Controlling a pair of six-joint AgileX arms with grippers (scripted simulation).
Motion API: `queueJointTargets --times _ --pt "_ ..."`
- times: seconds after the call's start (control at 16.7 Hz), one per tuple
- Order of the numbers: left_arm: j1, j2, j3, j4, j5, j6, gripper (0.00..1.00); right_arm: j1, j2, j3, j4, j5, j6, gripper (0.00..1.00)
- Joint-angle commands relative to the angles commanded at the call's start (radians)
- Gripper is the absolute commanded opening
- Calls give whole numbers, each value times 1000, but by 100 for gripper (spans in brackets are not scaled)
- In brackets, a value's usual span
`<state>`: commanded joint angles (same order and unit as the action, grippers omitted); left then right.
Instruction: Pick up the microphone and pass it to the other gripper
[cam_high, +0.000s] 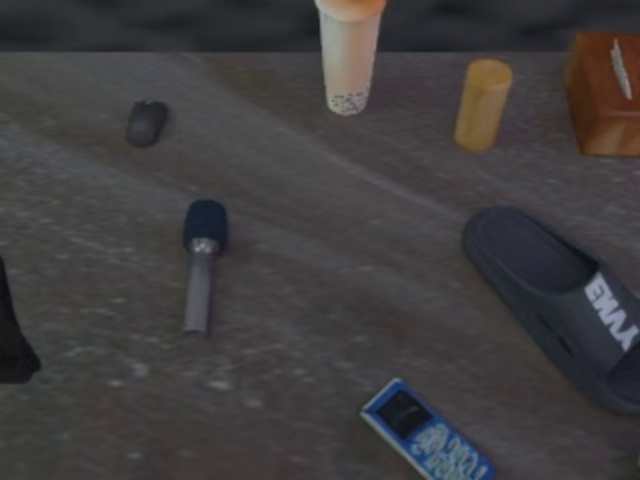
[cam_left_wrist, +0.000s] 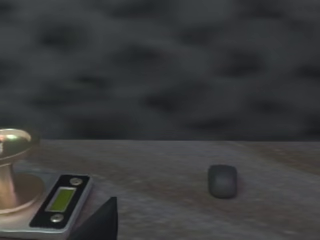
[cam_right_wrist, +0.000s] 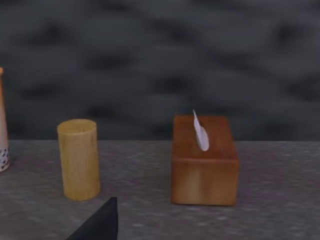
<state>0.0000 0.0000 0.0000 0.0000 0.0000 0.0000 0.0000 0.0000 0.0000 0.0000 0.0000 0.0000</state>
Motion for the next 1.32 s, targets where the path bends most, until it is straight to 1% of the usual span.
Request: queueJointTargets --times 0.24,0.48,0.66,1.14,1.32 --pt "-10 31 29 -19 0 -8 100 0 0 0 0 0 0 100" --pt "-63 217 187 -123 -5 -55 100 0 0 0 0 0 0 100" --pt "-119 462 361 -244 -14 -108 100 0 0 0 0 0 0 100" --pt "-293 1307 871 -631 -36 -266 100 0 0 0 0 0 0 100" --pt "-351 1548 1042 -752 -41 -318 100 0 0 0 0 0 0 100"
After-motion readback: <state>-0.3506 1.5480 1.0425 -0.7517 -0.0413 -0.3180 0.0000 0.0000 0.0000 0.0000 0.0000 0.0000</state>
